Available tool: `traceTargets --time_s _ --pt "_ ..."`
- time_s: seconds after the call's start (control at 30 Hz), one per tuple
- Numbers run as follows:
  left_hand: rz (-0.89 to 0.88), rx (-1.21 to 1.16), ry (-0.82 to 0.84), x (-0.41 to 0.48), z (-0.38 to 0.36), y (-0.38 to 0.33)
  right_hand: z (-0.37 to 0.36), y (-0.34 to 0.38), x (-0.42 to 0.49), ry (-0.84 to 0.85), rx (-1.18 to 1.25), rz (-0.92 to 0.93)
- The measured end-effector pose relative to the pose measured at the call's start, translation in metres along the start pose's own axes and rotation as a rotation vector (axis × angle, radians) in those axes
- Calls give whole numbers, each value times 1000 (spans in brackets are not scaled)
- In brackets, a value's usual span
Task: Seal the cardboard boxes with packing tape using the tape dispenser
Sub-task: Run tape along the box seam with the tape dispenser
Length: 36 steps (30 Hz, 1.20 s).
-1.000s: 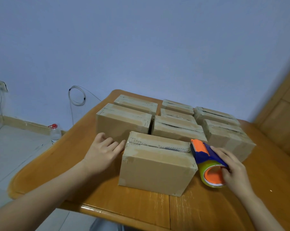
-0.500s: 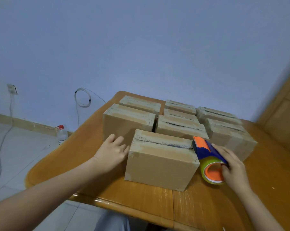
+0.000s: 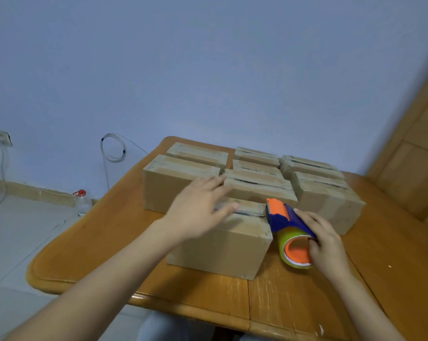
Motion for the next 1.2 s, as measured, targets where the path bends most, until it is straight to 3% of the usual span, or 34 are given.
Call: traceTargets --time_s 0.13,0.4,0.6,1.2 --pt "-67 11 284 6 -49 -19 -17 16 -9 -12 -11 21" --pt "-123 6 443 -2 -57 1 -45 37 -31 6 169 -1" --pt "-103 15 360 5 -54 -15 -66 46 -40 16 272 -22" --pt "-124 16 429 7 -74 -11 -54 43 -40 165 211 60"
Point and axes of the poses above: each hand's wrist, its own x-axis towards the middle knuckle, its own z-axis out of the back of the hand, y = z × x, the point moved 10 cm from there along x, towards the middle knuckle, and after that the axes turned 13 degrees about x, right-handed, at the moved point
